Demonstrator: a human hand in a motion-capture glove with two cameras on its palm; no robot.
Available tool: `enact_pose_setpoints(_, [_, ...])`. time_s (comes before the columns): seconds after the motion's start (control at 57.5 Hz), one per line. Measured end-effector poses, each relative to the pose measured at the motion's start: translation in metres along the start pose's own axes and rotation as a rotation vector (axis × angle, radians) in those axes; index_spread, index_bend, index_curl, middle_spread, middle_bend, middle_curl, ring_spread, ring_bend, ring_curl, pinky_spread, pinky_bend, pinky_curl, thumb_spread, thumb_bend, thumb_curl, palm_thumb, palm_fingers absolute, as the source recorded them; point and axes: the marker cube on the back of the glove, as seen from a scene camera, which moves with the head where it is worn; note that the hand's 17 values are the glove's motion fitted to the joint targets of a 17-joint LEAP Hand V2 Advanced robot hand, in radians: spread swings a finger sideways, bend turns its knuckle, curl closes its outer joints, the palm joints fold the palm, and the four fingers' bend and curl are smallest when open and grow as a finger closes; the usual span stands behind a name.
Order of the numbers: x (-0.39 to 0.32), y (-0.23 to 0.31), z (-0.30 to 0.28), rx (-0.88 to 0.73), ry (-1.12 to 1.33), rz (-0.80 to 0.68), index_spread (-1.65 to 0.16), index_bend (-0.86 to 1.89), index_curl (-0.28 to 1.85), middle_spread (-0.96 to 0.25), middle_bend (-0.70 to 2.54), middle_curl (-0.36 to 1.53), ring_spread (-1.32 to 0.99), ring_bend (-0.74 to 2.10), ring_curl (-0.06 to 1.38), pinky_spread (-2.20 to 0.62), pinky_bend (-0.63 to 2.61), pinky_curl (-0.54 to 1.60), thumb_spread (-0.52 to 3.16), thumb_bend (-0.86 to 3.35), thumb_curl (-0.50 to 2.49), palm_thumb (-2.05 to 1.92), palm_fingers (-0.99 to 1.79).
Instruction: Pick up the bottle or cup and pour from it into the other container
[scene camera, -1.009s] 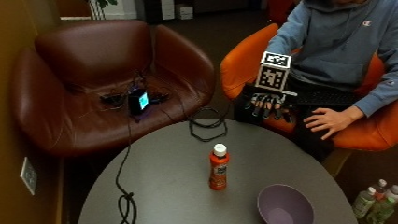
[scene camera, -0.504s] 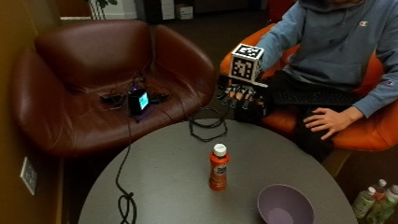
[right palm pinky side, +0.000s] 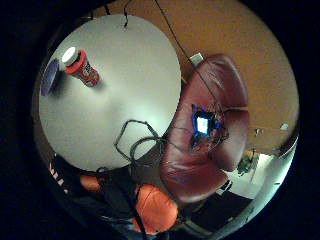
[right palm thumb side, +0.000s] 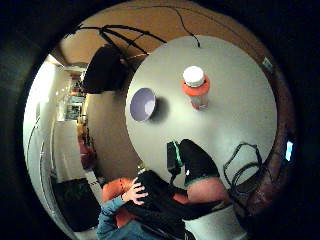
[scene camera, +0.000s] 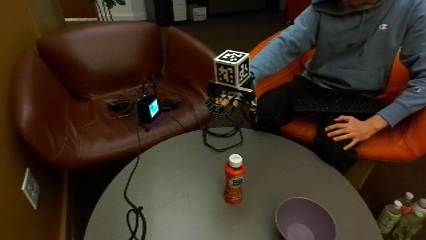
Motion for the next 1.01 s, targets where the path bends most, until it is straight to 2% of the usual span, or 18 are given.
enact_pose_setpoints(0.4, [0.035,-0.025,0.058,-0.023,-0.143,-0.004,-0.43,0.15,0.24,-0.10,0.19,0.30,-0.07,0.34,0.29,0.24,0.41,0.35,1.00,-0.03,0.38,0.54,0.02])
enact_pose_setpoints(0.73, [0.053,-0.048,0.133,-0.035,-0.437,0.048,-0.42,0.14,0.23,-0.10,0.20,0.31,-0.08,0.35,0.30,0.23,0.42,0.35,0.98,-0.02,0.38,0.57,0.06])
enact_pose_setpoints(0.817, [0.040,-0.067,0.139,-0.053,-0.507,0.034,-0.42,0.13,0.22,-0.10,0.19,0.32,-0.08,0.36,0.30,0.23,0.42,0.35,0.97,-0.02,0.39,0.59,0.06])
enact_pose_setpoints(1.009, [0.026,-0.070,0.171,-0.065,-0.762,0.018,-0.41,0.10,0.19,-0.10,0.20,0.33,-0.08,0.39,0.30,0.23,0.45,0.36,0.96,-0.02,0.40,0.62,0.03])
